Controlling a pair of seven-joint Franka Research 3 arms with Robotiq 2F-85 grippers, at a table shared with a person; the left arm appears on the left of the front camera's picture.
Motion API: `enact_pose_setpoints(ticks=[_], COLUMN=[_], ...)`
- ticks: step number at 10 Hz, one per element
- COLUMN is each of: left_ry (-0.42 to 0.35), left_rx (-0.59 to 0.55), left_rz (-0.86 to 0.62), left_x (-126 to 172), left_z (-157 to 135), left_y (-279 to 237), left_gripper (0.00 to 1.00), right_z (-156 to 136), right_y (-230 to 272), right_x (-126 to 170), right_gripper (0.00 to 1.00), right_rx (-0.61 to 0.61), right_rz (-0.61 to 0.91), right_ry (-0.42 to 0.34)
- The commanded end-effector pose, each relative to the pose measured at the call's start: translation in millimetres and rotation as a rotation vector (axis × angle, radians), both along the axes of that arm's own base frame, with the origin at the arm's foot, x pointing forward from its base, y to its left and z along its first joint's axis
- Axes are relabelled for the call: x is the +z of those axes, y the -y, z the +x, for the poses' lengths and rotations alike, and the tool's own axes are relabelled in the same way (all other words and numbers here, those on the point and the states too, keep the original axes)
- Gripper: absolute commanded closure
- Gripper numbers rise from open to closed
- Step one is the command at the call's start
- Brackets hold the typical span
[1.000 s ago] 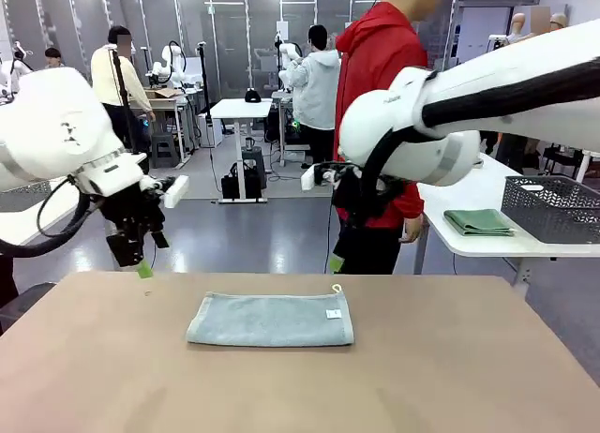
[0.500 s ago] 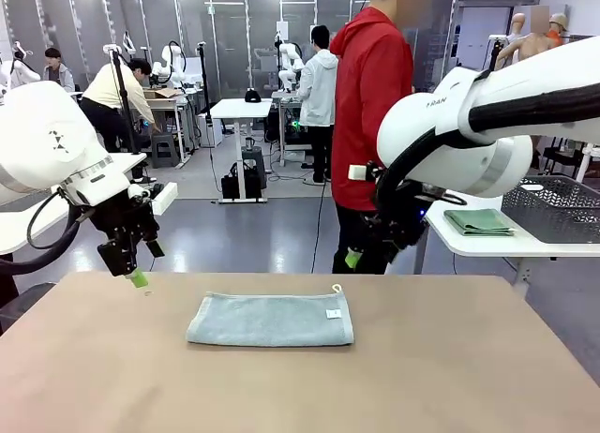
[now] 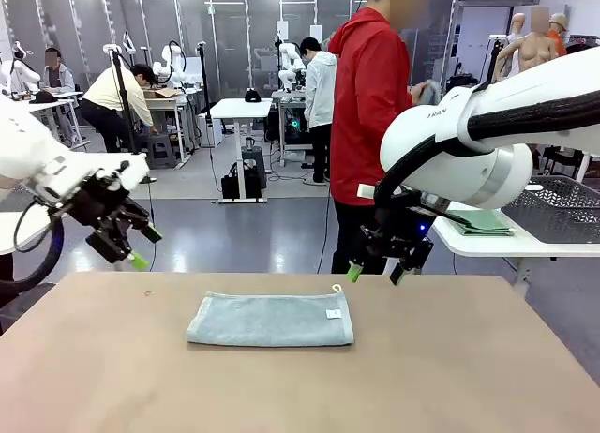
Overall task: Fold the towels and place them in the basket.
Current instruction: When a person lays out a Towel with hook on the table, fold it in half twice.
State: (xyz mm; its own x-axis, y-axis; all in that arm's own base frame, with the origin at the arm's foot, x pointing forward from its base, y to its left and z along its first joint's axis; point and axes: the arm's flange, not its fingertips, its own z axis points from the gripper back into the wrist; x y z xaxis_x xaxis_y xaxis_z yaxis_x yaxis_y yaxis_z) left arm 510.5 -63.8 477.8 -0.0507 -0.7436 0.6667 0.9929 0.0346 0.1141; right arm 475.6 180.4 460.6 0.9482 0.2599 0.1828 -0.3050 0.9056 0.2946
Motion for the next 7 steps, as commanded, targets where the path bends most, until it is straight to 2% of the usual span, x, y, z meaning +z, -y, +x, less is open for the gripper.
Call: enact_pose_setpoints(ticks=[1, 3, 4, 5, 7], left_ry=[-0.02, -0.042, -0.024, -0.024, -0.035], left_rx=[-0.06, -0.084, -0.114, -0.114, -0.073], left_rz=[-0.142, -0.21, -0.21, -0.2, -0.184], left_x=[-0.3, 1.2, -1.5, -2.1, -0.4], left_z=[-8.6, -7.7, -7.7, -7.9, -13.6], left_y=[-31.6, -45.4, -46.4, -45.7, -48.1], left_gripper=[0.0, 0.0, 0.0, 0.0, 0.0], right_z=[1.0, 1.0, 1.0, 0.9, 7.2], right_y=[-0.1, -0.1, -0.1, -1.7, -27.3], right_x=[3.5, 3.5, 3.5, 4.0, -6.9], right_gripper=[0.0, 0.0, 0.0, 0.0, 0.0], right_rx=[0.014, 0.014, 0.014, 0.007, -0.066], right_rz=[-0.014, -0.014, -0.014, -0.007, -0.091], right_ry=[0.032, 0.032, 0.032, 0.015, 0.033])
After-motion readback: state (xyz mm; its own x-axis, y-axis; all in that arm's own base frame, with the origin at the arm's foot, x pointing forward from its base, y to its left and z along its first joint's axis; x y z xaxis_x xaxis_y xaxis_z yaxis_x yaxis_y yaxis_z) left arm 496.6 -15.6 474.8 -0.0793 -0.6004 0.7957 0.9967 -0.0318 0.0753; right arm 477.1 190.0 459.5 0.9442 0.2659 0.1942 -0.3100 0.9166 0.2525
